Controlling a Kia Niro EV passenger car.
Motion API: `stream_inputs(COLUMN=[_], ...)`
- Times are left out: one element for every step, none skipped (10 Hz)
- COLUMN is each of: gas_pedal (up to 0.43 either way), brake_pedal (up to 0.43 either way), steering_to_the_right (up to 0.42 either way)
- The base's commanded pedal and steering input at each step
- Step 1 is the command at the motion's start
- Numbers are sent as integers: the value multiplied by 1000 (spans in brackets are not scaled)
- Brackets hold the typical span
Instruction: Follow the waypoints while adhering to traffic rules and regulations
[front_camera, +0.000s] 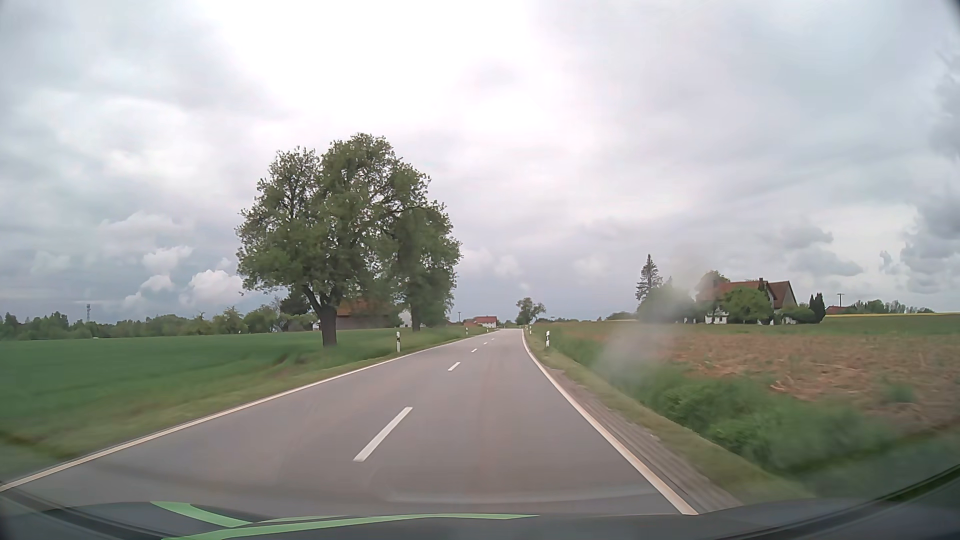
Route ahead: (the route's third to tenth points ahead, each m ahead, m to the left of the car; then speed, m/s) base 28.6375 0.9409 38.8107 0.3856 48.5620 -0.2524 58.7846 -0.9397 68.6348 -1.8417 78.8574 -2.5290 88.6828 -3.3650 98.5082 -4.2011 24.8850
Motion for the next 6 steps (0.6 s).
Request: stream_inputs(gas_pedal=[311,311,311,311,311,311], brake_pedal=[0,0,0,0,0,0], steering_to_the_right=[15,15,15,15,15,15])
